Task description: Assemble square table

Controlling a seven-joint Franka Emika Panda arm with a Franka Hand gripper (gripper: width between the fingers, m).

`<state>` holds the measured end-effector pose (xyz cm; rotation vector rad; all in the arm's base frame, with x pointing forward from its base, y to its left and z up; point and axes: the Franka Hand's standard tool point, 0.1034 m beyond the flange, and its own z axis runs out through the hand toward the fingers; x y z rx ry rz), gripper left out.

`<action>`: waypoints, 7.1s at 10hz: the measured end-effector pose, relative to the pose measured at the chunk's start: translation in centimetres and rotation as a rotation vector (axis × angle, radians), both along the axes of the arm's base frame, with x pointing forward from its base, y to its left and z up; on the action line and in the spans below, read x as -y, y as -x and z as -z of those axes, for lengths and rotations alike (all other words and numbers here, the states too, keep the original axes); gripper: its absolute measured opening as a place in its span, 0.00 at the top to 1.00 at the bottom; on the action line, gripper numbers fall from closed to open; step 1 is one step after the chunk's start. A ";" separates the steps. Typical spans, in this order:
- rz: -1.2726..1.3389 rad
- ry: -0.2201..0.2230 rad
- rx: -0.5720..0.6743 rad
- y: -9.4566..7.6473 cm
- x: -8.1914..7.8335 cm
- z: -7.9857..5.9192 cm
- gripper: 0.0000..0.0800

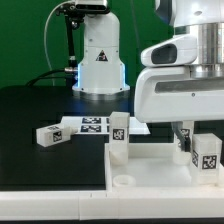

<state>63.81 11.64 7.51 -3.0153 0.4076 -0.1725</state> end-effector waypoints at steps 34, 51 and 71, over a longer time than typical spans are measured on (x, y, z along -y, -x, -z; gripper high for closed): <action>-0.371 0.086 0.088 -0.6 0.6 0.0 0.19; 1.353 -0.182 -0.115 0.0 1.4 0.1 0.64; 1.334 -0.297 -0.030 3.2 8.4 -6.2 0.19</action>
Offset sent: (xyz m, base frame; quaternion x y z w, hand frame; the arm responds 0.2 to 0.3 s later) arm -0.0041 -0.0079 -0.0002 -0.0551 0.0182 0.3584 0.9318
